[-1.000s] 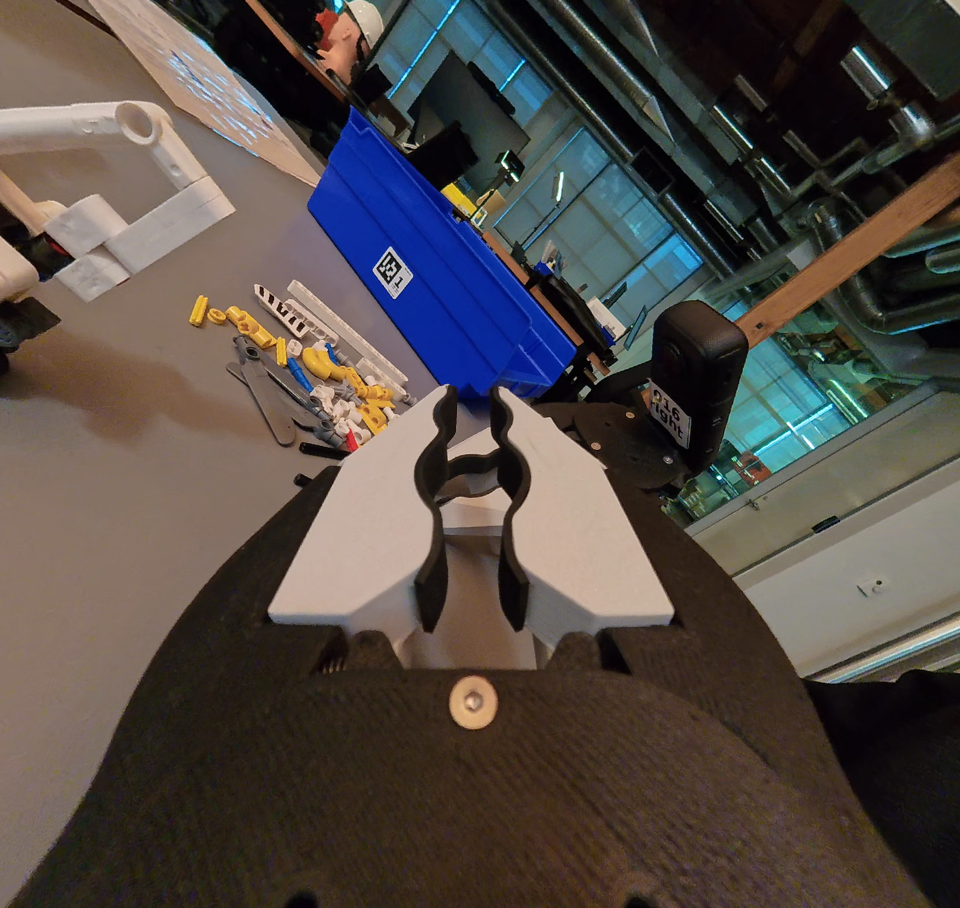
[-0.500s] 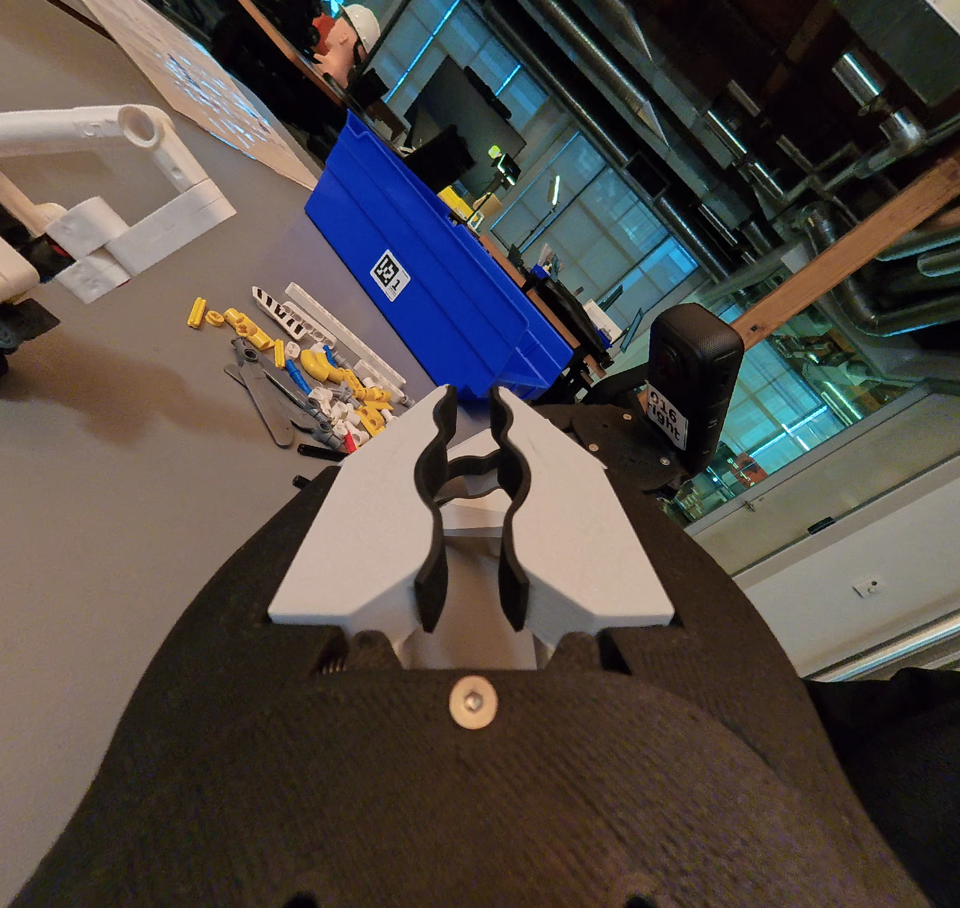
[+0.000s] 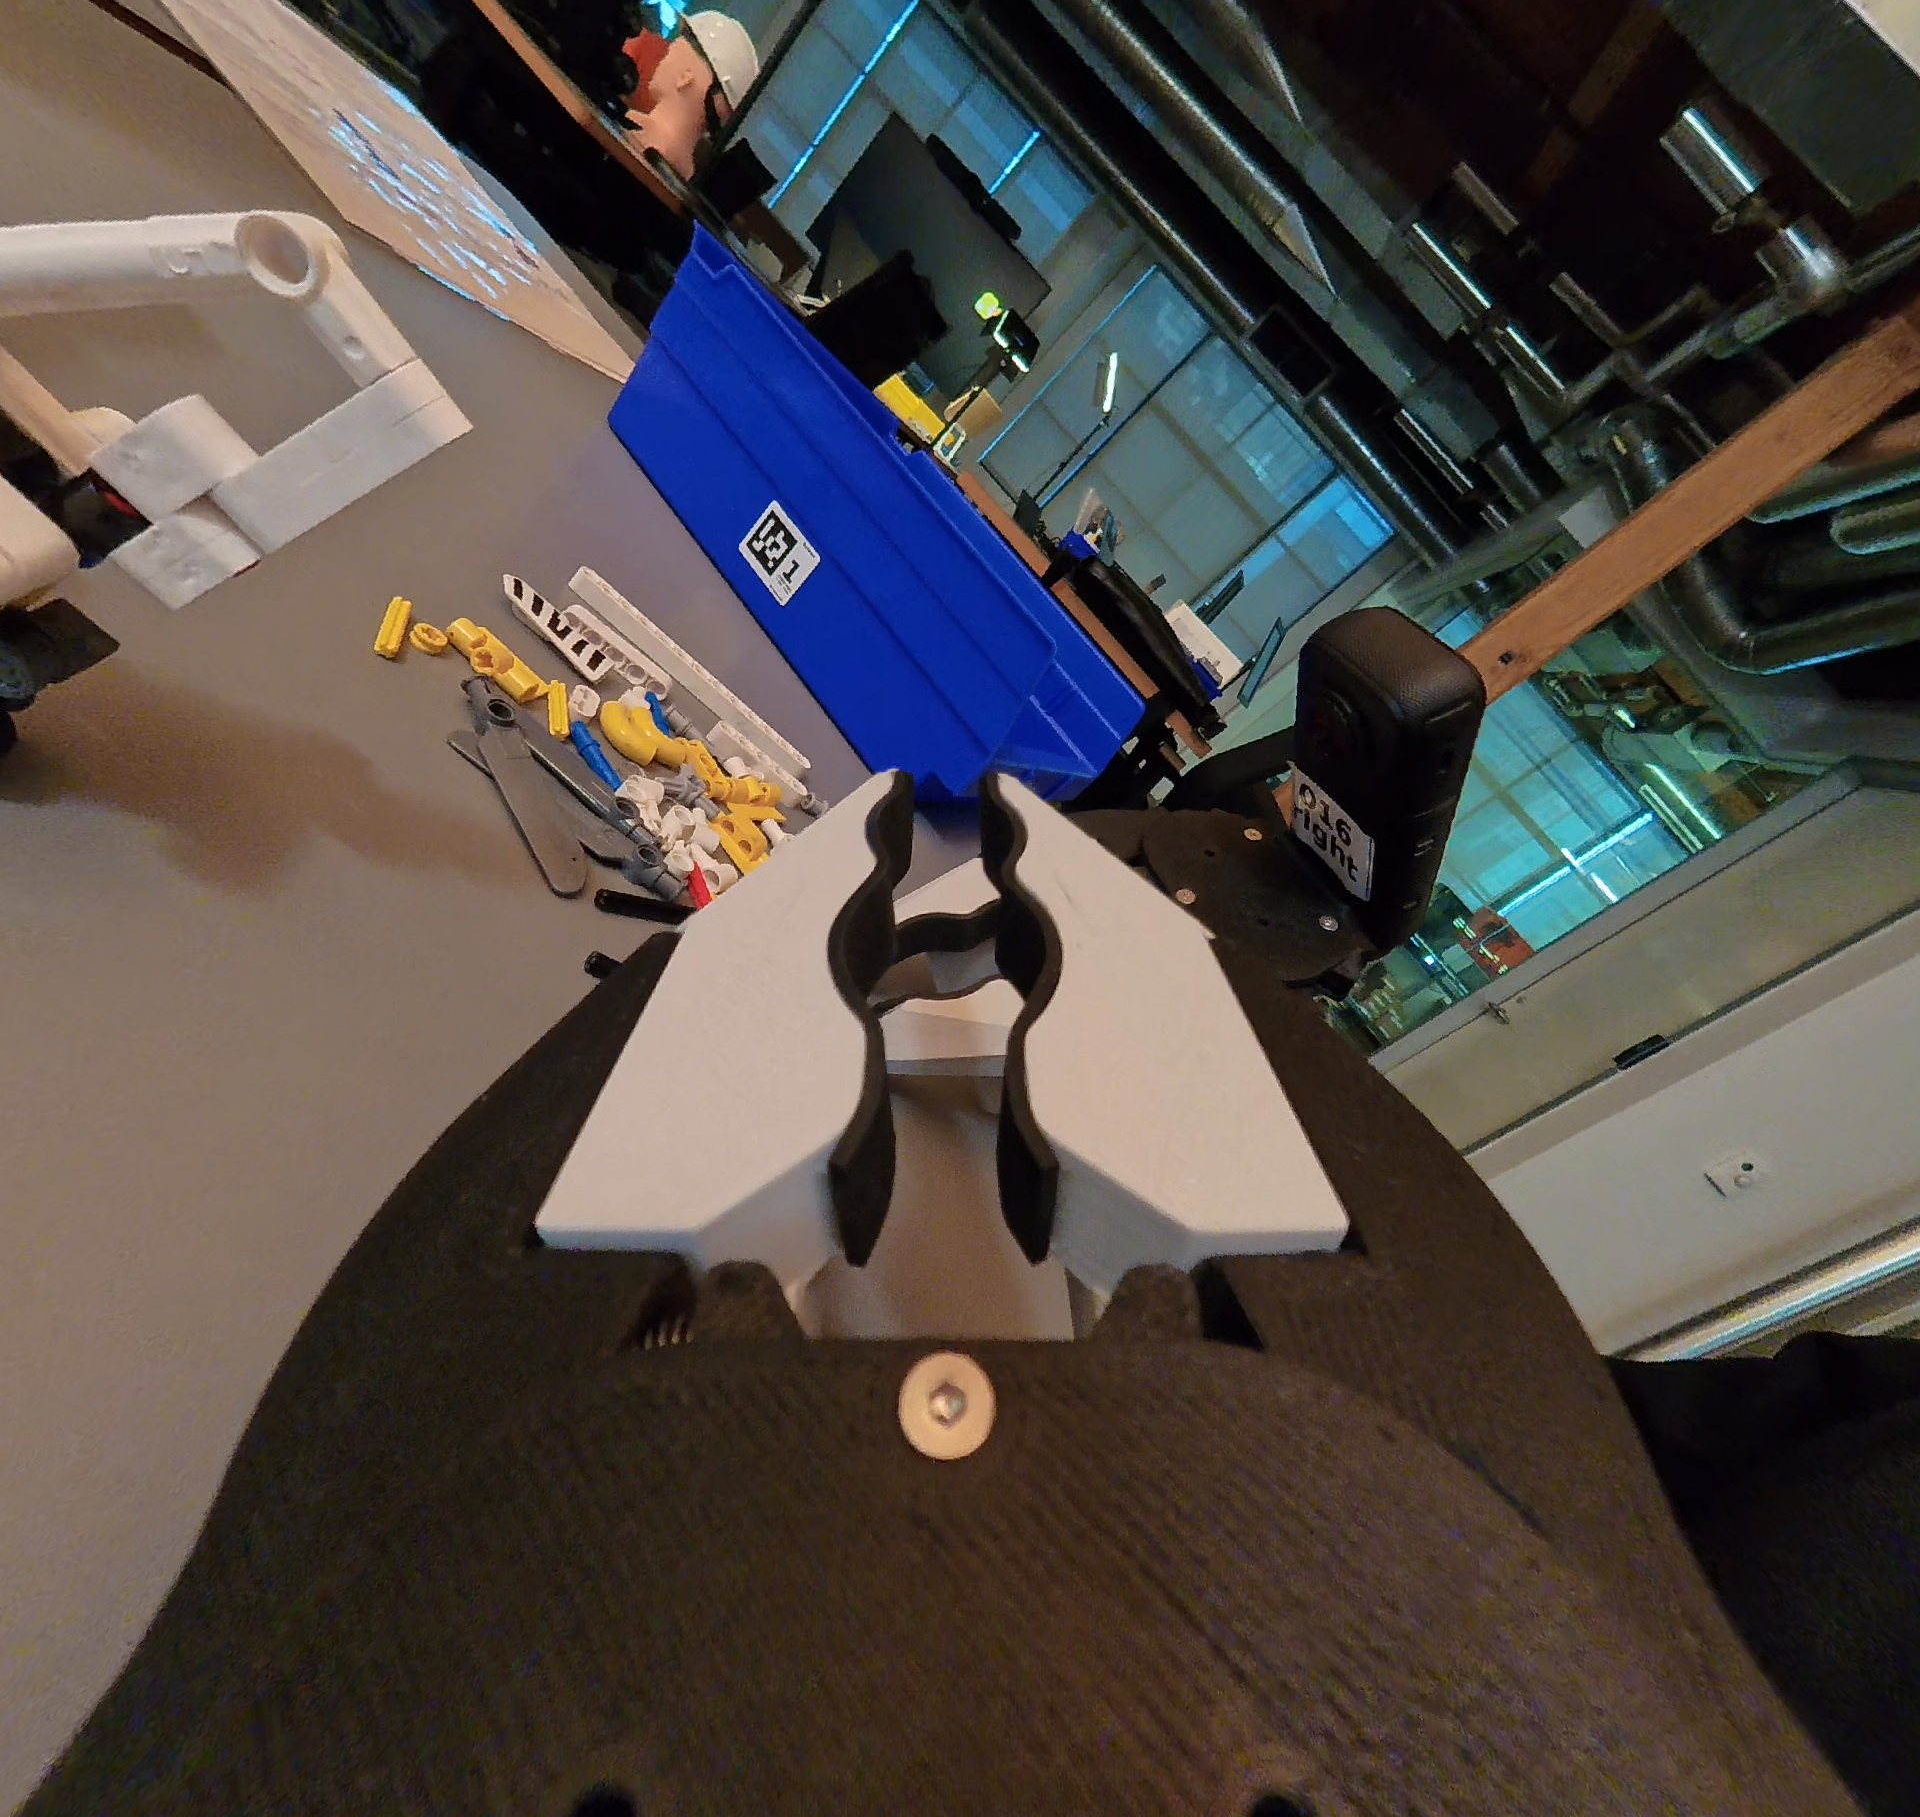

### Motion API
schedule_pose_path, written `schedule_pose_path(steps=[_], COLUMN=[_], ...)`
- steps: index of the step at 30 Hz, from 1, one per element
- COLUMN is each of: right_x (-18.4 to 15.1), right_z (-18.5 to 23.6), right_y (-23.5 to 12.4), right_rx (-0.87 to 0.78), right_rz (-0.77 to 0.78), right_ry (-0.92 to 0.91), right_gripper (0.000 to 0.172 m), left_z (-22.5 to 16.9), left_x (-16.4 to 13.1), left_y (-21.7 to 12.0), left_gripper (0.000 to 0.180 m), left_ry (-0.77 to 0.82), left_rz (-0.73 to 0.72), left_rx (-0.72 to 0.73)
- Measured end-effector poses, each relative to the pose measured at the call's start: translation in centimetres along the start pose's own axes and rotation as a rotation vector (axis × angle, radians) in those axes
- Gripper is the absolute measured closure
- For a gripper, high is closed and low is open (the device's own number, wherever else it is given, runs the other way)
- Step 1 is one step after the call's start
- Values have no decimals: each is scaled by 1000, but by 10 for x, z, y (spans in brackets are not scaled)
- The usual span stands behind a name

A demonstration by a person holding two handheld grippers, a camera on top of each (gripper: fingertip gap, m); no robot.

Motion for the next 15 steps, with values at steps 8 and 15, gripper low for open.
schedule_pose_path(steps=[8,15], right_x=[0,21], right_z=[1,-1], right_y=[0,-27], right_rx=[-5,-136], right_rz=[2,-247], right_ry=[-7,-148], right_gripper=[151,154], left_z=[-6,-14], left_x=[2,0], left_y=[-5,-10], left_gripper=[172,172], left_ry=[13,31], left_rz=[-32,-41], left_rx=[-57,-104])
Point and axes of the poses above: each gripper's, where its closed fingertips meet, y out along the fingers, x out of its top, z = x × y across the jaws, the point moved 4 cm from there along -y, back along the fingers, and after that the axes turned 13 degrees about -y, right-handed, at the moved point
